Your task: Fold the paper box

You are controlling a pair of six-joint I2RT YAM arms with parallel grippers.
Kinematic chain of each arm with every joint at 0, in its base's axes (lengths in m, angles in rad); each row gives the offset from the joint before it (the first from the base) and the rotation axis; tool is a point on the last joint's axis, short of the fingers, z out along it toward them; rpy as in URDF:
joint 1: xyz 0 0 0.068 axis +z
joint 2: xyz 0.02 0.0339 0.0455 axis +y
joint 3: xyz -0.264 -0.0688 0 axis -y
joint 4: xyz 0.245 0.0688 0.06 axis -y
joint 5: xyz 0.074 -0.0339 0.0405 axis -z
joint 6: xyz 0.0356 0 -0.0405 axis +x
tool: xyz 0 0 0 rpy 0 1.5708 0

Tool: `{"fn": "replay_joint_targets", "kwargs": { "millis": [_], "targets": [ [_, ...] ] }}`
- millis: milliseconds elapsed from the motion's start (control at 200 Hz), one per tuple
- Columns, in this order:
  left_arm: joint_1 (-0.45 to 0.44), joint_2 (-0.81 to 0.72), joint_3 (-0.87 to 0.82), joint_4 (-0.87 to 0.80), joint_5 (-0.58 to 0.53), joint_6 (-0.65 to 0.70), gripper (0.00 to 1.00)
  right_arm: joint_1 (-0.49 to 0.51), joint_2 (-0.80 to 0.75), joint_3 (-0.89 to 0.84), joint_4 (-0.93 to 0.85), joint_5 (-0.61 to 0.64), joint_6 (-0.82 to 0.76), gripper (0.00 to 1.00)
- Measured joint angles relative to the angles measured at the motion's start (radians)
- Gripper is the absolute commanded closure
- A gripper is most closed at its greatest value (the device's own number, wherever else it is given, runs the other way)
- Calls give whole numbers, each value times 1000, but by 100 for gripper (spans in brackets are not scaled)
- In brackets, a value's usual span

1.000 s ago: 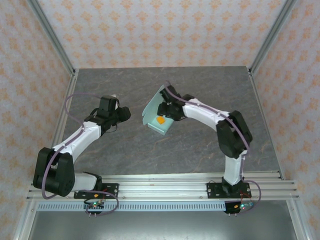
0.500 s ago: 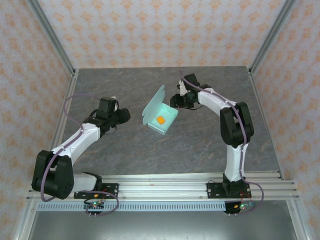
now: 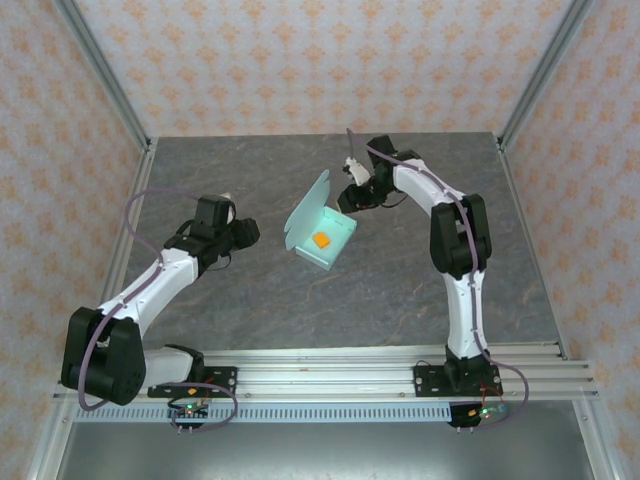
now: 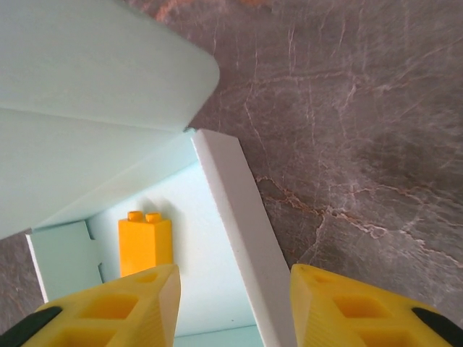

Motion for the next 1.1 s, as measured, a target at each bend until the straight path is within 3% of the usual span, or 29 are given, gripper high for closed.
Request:
{"fn": "replay_joint_targets", "kwargs": {
  "millis": [355, 846, 1101],
  "targets": [
    [0, 0, 0, -15, -3, 7, 54, 0, 81, 93, -107, -66, -88, 76],
    [0, 0, 0, -15, -3, 7, 54, 0, 130, 122, -137, -75, -113, 73],
    [0, 0, 0, -15, -3, 8, 54, 0, 139, 125, -151, -75, -122, 77]
  ]
}}
